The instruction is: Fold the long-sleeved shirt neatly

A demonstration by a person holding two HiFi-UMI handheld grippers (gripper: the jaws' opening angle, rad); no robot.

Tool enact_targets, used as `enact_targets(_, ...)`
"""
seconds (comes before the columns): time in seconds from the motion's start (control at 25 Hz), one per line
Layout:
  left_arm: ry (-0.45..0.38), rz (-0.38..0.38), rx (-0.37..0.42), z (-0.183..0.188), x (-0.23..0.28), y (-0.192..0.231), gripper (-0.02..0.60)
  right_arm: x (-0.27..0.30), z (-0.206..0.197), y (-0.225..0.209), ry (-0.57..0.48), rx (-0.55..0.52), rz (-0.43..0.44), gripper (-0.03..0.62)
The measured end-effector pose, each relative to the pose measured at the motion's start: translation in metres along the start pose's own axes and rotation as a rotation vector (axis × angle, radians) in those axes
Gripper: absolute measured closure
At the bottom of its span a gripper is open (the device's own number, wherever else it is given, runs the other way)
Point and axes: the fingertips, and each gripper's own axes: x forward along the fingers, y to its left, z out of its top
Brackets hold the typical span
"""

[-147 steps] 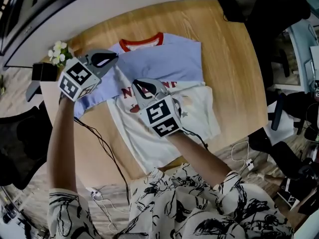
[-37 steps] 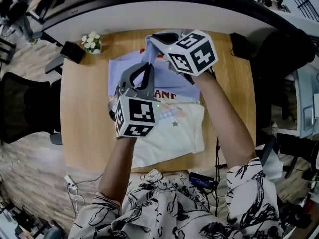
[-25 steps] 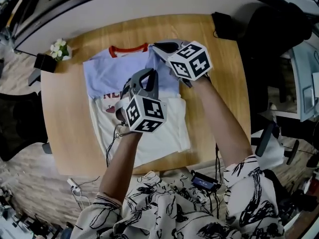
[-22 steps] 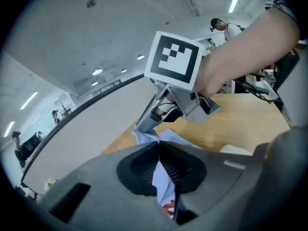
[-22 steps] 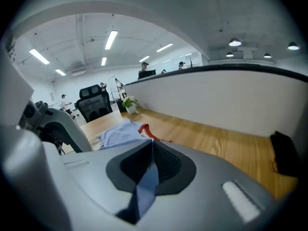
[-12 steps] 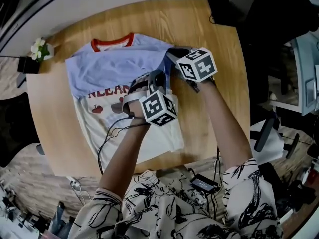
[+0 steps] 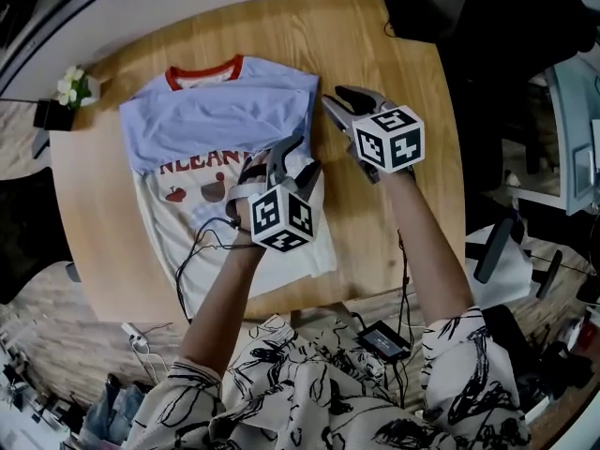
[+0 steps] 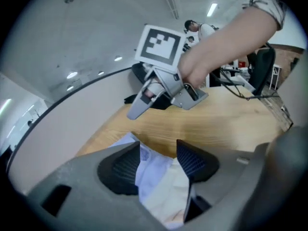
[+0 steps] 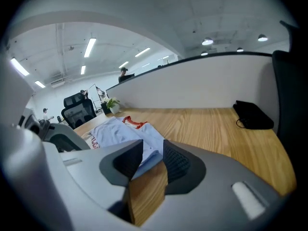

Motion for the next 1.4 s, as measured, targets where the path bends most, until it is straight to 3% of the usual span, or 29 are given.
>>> enact_targets(0.2,-0.138,0.149,-0.23,-0.008,-0.101,0.028,0.307,-0.067,0.03,0.032,-0.19,-0.041,-0.038,0.405)
enact_targets(0.36,-0.157,0.254,-0.379,-0.041,-0.188,0.043,0.302,-0.127,0.031,0.072,-0.271,-0.052,-0.036,0.388)
enact_targets(0.76,-0.133,0.407,-0.425,-0.132,-0.351,0.003,0.299,-0.223,-0.055,0.167,-0.25,-0.033,-0.168,0.361)
enact_targets(1.08,-0.093,0.422,-0.491,-0.217,-0.417,-0.049,0.295,-0.235,-0.129,0.221,-0.173,-0.017,-0.247,0.35)
enact_targets(1.4,0.0,0.333,-0.602,-0.296,-0.396,-0.128,0.287,-0.218,-0.212,0.238,-0.032,-0.013,-0.289,0.332)
